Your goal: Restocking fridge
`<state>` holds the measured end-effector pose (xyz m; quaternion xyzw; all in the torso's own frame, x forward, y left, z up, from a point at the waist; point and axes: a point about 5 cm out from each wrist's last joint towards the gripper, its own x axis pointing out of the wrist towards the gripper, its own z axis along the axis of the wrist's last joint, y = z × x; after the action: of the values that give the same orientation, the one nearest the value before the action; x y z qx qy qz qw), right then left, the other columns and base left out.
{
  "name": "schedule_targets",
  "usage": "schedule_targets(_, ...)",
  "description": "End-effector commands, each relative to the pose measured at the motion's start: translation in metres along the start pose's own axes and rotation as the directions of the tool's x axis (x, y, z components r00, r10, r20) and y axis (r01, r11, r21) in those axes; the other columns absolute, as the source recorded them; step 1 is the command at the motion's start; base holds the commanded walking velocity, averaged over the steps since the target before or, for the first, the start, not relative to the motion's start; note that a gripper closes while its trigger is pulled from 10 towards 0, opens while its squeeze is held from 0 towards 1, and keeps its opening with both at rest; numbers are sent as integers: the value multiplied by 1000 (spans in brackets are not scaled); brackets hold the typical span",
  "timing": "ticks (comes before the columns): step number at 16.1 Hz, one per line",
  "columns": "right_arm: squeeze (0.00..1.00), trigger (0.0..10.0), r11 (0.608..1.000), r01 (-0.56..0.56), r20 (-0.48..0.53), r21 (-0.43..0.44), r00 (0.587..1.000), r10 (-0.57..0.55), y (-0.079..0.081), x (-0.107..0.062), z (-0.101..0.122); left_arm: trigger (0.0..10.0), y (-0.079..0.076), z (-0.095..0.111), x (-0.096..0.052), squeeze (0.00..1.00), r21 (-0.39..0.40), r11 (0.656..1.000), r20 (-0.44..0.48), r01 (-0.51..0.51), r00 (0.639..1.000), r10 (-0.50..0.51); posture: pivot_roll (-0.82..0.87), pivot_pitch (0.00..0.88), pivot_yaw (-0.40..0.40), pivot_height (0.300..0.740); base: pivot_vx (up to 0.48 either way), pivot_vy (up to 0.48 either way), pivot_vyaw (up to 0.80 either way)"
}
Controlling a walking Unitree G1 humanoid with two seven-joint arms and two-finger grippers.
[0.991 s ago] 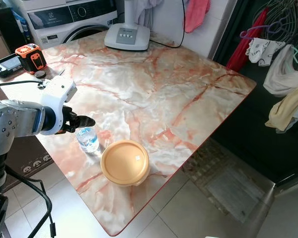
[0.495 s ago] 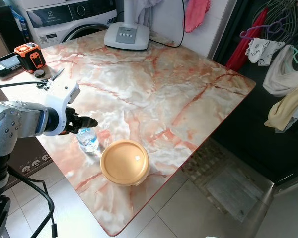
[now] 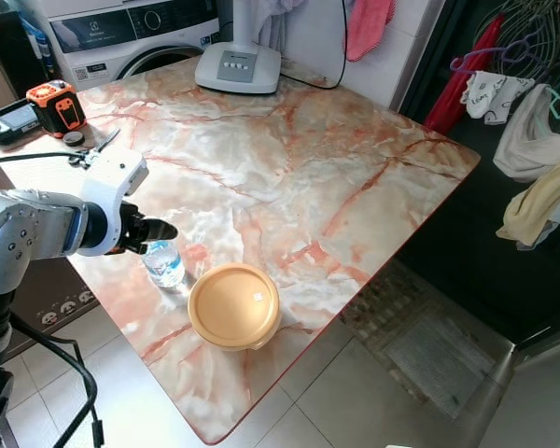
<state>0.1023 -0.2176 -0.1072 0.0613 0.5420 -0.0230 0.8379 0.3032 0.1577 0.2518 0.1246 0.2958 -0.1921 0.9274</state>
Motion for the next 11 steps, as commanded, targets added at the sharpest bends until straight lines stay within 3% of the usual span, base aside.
schedule_targets(1,0,10000,1000,6,-20,16,1000,-6,-3,-2,-6,0,-2,-2,1,0,22,1000,-13,4,1000,-4,130,84,-113,740,0,0,0)
schedule_targets(11,0,10000,1000,2,-21,16,1000,-2,-3,-2,-6,0,2,-2,2,0,-26,999,26,-47,999,48,130,85,-120,740,0,0,0)
